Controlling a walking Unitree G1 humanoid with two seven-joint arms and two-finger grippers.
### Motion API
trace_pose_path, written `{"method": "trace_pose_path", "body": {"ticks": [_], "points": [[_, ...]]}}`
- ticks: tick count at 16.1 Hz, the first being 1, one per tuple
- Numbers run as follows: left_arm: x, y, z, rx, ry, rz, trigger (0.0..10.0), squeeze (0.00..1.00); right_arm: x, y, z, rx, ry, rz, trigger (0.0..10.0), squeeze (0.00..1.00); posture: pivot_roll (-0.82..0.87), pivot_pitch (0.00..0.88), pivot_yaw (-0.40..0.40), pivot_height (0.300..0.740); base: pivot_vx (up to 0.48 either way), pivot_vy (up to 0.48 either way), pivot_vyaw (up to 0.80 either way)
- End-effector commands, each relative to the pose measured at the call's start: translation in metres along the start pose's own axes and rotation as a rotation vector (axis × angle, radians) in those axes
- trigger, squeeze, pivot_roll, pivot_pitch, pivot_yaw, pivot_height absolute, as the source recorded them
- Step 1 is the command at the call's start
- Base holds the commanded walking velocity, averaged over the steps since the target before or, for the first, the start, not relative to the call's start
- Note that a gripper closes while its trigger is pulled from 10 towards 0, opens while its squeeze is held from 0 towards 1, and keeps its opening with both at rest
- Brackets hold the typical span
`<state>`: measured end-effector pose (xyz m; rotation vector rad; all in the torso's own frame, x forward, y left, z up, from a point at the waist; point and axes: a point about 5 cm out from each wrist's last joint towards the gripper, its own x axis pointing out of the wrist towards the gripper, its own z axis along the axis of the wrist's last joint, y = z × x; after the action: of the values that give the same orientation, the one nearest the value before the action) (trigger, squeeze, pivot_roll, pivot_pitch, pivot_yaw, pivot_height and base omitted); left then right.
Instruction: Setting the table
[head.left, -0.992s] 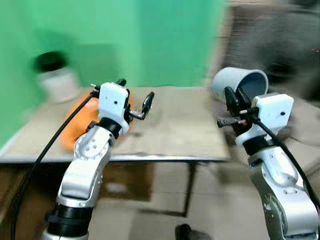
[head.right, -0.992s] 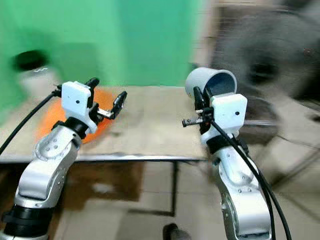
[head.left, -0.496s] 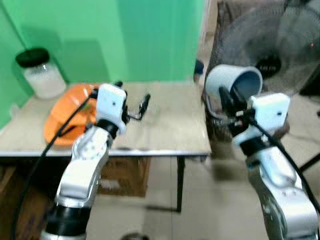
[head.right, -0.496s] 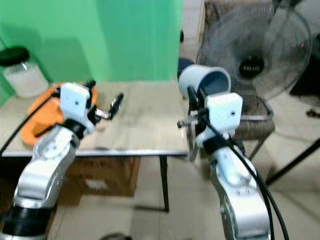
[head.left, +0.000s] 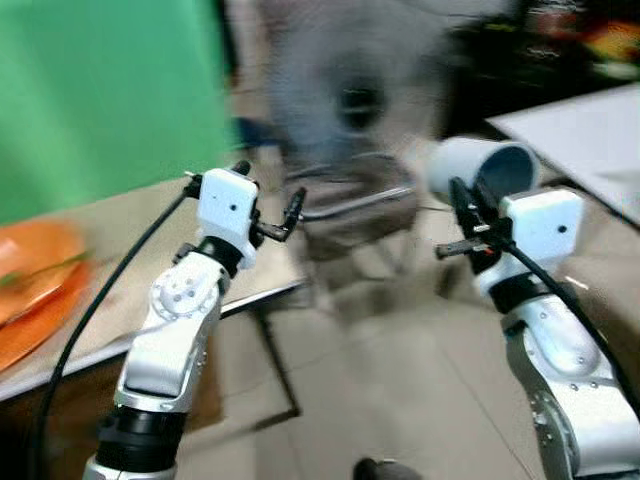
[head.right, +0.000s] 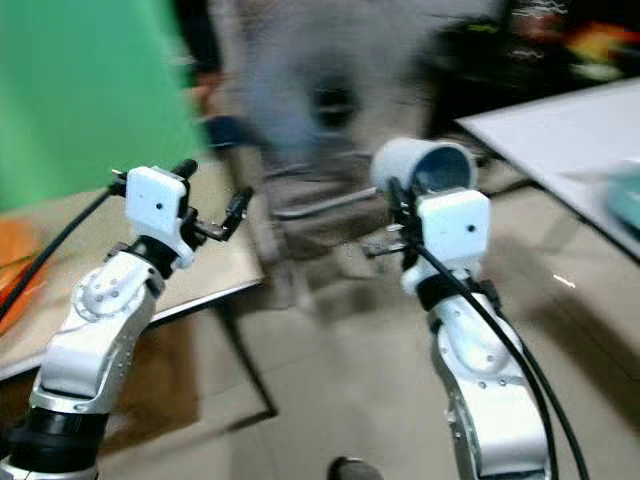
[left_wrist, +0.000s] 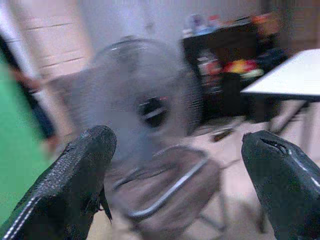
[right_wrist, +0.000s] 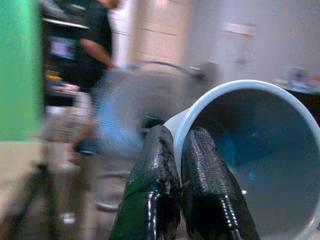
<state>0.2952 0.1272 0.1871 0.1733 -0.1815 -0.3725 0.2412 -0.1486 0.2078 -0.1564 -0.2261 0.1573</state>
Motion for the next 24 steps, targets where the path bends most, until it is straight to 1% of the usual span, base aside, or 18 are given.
{"method": "trace_pose_path", "body": {"ticks": [1,6,9,10,11,12,13,14,15,16,17,19,20,21,22,24], "points": [[0.0,0.003,0.0,0.013,0.008,0.0,10.0,0.0,0.001,0.0,-0.002,-0.007,0.014,-0.013,10.0,0.0,-0.02,0.0,0.062,0.74,0.0,0.0,-0.8],[0.001,0.004,-0.001,0.013,0.011,0.003,10.0,0.0,0.001,-0.002,-0.005,-0.029,0.031,-0.041,10.0,0.0,-0.02,0.0,0.066,0.74,0.0,0.0,-0.8],[0.002,0.006,-0.002,-0.028,0.028,0.021,10.0,0.0,0.001,-0.002,-0.005,-0.029,0.036,-0.045,10.0,0.0,-0.02,0.0,0.066,0.74,0.0,0.0,-0.8],[0.003,0.006,-0.004,-0.071,0.05,0.026,10.0,0.0,0.001,-0.002,-0.006,-0.03,0.038,-0.047,10.0,0.0,-0.02,0.0,0.066,0.74,0.0,0.0,-0.8],[0.003,0.006,-0.005,-0.08,0.067,0.021,10.0,0.0,0.002,-0.002,-0.006,-0.03,0.04,-0.048,10.0,0.0,-0.03,0.0,0.067,0.74,0.0,0.0,-0.8],[0.004,0.006,-0.007,-0.106,0.084,0.034,10.0,0.0,0.002,-0.002,-0.006,-0.031,0.042,-0.05,10.0,0.0,-0.03,0.0,0.067,0.74,0.0,0.0,-0.8],[0.005,0.006,-0.006,-0.11,0.08,0.037,10.0,0.0,0.002,-0.002,-0.007,-0.03,0.044,-0.051,10.0,0.0,-0.03,0.0,0.067,0.74,0.0,0.0,-0.8],[0.005,0.007,-0.006,-0.096,0.077,0.046,10.0,0.0,0.002,-0.002,-0.007,-0.029,0.045,-0.053,10.0,0.0,-0.03,0.0,0.067,0.74,0.0,0.0,-0.8],[0.005,0.007,-0.008,-0.094,0.099,0.044,10.0,0.0,0.002,-0.003,-0.007,-0.028,0.048,-0.055,10.0,0.0,-0.03,0.0,0.067,0.74,0.0,0.0,-0.8],[0.005,0.007,-0.018,-0.088,0.186,0.043,10.0,0.0,0.002,-0.003,-0.008,-0.027,0.05,-0.057,10.0,0.0,-0.03,0.0,0.068,0.74,0.0,0.0,-0.8],[0.005,0.007,-0.021,-0.083,0.213,0.04,10.0,0.0,0.002,-0.003,-0.008,-0.026,0.052,-0.059,10.0,0.0,-0.03,0.0,0.068,0.74,0.0,0.0,-0.8],[0.005,0.003,-0.018,-0.017,0.209,0.0,10.0,0.0,0.002,-0.004,-0.008,-0.025,0.057,-0.061,10.0,0.0,-0.03,0.0,0.067,0.74,0.0,0.0,-0.8],[0.006,0.003,-0.017,0.0,0.206,0.0,10.0,0.0,0.002,-0.004,-0.009,-0.021,0.063,-0.063,10.0,0.0,-0.03,0.0,0.066,0.74,0.0,0.0,-0.8],[0.007,0.006,-0.014,0.007,0.173,0.032,10.0,0.0,0.002,-0.004,-0.011,-0.015,0.076,-0.069,10.0,0.0,-0.03,0.0,0.07,0.74,0.0,0.0,-0.8],[0.007,0.009,-0.012,-0.008,0.154,0.062,10.0,0.0,0.002,-0.004,-0.013,-0.01,0.085,-0.073,10.0,0.0,-0.03,0.0,0.07,0.74,0.0,0.0,-0.8],[0.009,0.012,-0.01,-0.017,0.149,0.083,10.0,0.0,0.0,-0.005,-0.017,-0.007,0.113,-0.09,10.0,0.0,-0.03,0.0,0.072,0.74,0.0,0.0,-0.8]]}}
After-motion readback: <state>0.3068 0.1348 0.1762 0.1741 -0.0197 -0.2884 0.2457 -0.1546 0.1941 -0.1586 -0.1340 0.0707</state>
